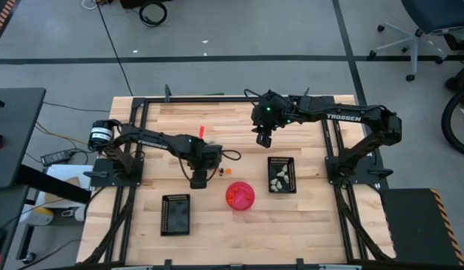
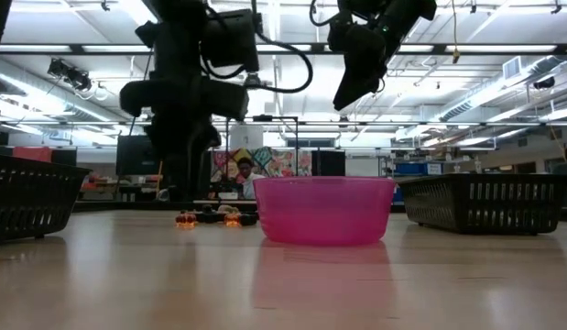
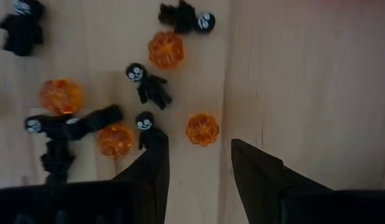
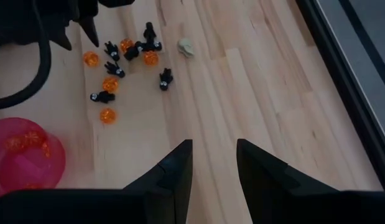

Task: Sort Halloween decoration
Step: Put the orange pumpkin toy into the pink bowl

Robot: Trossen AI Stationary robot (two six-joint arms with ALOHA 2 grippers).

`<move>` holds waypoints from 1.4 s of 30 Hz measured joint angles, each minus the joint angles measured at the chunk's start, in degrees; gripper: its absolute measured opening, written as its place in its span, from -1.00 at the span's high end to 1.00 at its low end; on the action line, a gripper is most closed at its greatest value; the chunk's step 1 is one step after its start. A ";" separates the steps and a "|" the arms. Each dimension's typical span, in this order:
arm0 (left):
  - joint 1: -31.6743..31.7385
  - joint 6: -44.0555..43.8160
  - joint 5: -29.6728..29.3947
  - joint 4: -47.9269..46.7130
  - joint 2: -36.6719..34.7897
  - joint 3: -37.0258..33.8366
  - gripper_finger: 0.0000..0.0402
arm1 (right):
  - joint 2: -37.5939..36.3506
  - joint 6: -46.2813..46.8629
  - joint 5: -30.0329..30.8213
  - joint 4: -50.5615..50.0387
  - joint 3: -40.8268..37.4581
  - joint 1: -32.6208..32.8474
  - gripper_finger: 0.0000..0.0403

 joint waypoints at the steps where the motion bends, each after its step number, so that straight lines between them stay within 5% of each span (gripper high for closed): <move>1: -0.11 0.12 0.26 0.71 0.00 -0.64 0.29 | 0.00 0.37 0.01 0.04 0.00 0.03 0.36; 26: -2.61 -6.75 -2.45 12.71 1.92 -7.20 0.30 | 0.00 1.77 0.07 3.06 0.00 0.01 0.36; 38: -2.61 -7.51 -1.93 12.07 3.33 -7.02 0.81 | 0.00 1.77 -0.47 2.97 0.00 0.01 0.36; 42: -2.63 -8.24 -1.74 12.42 3.33 -7.04 0.84 | 0.00 1.77 -0.58 2.95 0.00 0.01 0.36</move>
